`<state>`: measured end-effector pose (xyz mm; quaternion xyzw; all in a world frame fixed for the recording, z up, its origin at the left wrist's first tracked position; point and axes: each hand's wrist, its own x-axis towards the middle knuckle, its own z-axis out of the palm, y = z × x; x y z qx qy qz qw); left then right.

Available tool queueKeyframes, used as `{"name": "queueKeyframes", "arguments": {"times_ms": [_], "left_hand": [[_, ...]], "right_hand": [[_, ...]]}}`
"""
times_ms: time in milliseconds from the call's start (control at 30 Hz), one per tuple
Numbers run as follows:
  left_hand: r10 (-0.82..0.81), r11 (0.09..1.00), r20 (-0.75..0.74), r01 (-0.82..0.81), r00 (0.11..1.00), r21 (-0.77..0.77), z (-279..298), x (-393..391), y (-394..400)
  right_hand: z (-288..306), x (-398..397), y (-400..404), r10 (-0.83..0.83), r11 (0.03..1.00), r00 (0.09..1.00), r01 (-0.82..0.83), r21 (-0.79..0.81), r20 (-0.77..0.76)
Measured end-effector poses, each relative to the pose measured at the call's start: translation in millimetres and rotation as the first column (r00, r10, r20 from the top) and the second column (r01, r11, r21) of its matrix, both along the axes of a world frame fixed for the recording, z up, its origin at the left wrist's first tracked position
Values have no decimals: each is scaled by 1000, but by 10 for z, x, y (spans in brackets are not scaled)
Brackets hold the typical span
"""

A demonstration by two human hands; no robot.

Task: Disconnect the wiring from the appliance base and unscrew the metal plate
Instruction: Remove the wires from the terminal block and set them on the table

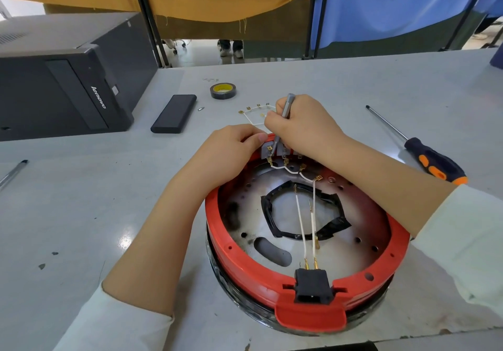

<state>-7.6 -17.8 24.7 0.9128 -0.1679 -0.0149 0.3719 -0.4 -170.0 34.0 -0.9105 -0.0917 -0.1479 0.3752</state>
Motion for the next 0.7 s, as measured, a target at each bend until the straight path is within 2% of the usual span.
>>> {"name": "queueKeyframes", "arguments": {"times_ms": [167,233,367,567,700], "left_hand": [[-1,1000,-14,1,1000,-11,-1,-8,-2],[-3,1000,-10,3,1000,-22,-2,-11,-1],[-2,1000,4,2,1000,-23,5,-20,-3],[1,1000,20,-1,1000,1,-25,13,3],[-10,1000,30,10,999,5,-23,16,8]], "right_hand": [[-16,1,4,-50,997,999,50,-62,-1],[-45,-53,-1,-51,995,995,58,-84,82],[-54,-135,-10,65,998,975,-60,-31,211],[-85,-165,5,173,945,937,-71,-319,303],[-89,-211,16,228,937,889,-89,-339,397]]}}
